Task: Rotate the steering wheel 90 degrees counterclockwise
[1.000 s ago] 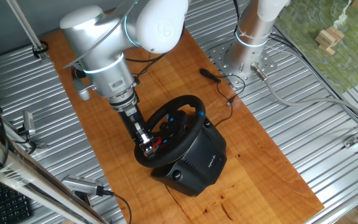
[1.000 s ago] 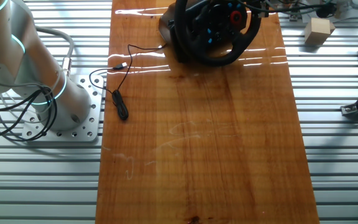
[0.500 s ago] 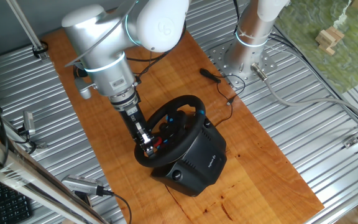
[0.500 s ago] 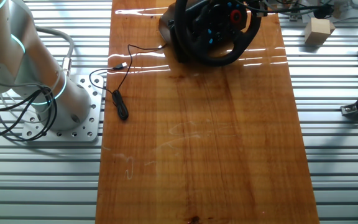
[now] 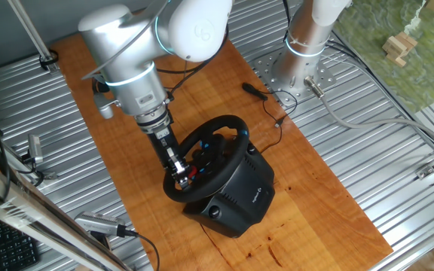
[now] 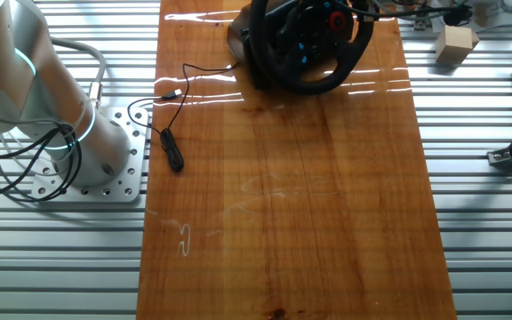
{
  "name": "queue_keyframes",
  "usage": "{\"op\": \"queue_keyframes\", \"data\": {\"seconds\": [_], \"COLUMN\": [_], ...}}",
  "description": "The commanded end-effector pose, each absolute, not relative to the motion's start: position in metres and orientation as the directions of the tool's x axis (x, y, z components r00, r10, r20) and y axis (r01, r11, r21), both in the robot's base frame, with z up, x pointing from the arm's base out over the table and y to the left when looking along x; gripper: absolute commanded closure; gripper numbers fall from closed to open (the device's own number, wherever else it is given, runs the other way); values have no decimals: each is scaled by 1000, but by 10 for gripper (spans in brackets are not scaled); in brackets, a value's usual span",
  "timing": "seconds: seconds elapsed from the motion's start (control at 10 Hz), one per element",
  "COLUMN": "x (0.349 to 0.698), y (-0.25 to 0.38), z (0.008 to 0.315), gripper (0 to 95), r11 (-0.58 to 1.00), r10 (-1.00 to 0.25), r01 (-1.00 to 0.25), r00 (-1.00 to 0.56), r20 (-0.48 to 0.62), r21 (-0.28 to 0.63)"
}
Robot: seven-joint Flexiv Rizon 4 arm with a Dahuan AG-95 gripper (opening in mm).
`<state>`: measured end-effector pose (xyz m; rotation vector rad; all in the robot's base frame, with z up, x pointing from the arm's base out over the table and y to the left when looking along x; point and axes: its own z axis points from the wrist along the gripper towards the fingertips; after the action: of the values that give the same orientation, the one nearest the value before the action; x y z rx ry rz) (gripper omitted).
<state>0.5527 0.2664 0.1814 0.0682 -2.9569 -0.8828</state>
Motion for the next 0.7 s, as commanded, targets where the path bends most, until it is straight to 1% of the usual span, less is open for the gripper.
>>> {"op": "queue_keyframes", "data": {"seconds": [0.1, 0.7], "x": [552, 548], "y": [268, 271], "z": [182, 185], "gripper": [950, 950], "r11": [836, 835], "r10": [-56, -31], "r01": [-25, 4], "r00": [-998, -998], "r20": [40, 54], "r21": [549, 551]}}
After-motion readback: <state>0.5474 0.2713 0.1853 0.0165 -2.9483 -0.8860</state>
